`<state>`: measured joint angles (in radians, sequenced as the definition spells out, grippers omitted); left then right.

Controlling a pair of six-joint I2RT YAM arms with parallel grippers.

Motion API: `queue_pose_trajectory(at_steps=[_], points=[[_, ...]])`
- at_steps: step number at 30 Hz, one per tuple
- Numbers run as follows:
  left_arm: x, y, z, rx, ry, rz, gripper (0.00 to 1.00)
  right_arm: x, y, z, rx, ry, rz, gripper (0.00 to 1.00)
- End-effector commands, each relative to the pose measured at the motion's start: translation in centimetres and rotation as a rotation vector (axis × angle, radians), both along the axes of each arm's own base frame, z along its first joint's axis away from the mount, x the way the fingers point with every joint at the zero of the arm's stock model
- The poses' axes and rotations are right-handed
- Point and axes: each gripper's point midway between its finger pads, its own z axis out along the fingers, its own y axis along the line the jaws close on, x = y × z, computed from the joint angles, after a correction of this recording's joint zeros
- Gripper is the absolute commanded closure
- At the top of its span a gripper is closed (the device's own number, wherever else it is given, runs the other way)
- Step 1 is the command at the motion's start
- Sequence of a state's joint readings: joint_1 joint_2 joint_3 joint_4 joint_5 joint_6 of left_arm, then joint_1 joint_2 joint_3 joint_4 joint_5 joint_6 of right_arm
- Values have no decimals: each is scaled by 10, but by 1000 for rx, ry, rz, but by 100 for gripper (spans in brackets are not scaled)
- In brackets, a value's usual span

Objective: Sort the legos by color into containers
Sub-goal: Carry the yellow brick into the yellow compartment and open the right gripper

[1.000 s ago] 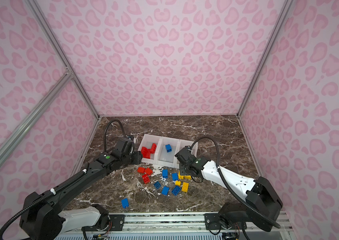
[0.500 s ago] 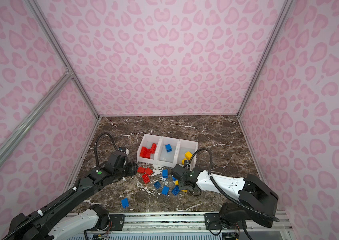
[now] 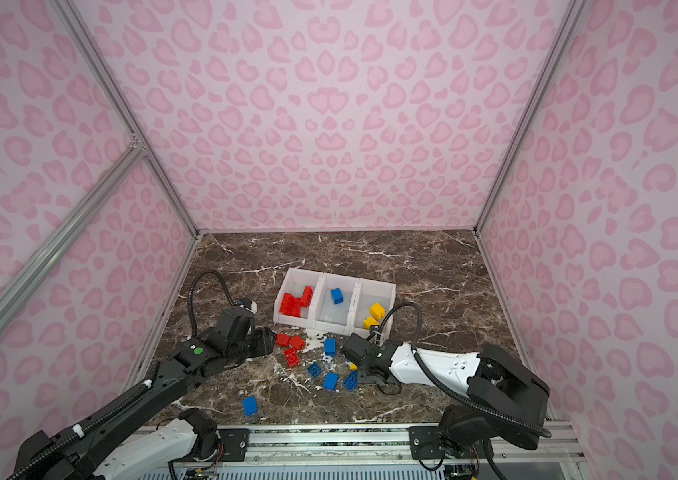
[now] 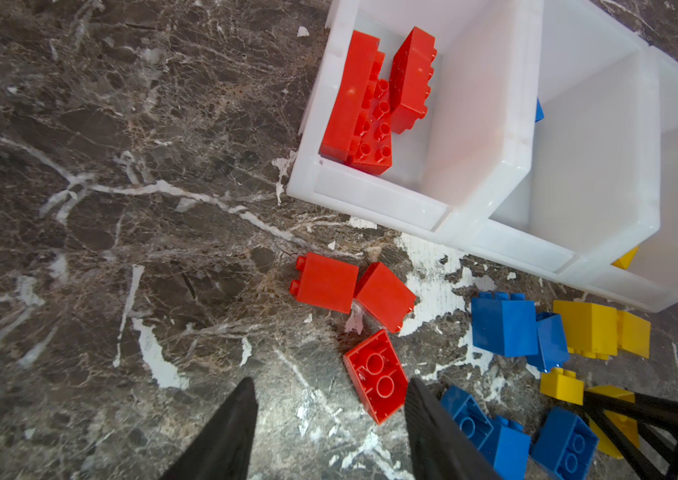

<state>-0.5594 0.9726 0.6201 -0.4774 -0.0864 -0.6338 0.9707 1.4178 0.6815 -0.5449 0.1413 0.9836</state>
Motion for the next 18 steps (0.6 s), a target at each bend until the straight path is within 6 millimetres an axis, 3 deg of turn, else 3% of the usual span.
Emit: queue_pose_trajectory(at_steps=[1, 6, 12, 18], points=[[3, -2, 3, -7, -12, 6, 41, 3, -3, 6, -12, -21, -8, 67], [3, -2, 5, -8, -19, 4, 41, 29, -2, 41, -26, -83, 30, 68], [1, -3, 7, -15, -24, 4, 40, 94, -4, 91, 4, -182, 48, 68], [-2, -2, 11, -16, -32, 8, 41, 141, -4, 96, -4, -178, 65, 68]])
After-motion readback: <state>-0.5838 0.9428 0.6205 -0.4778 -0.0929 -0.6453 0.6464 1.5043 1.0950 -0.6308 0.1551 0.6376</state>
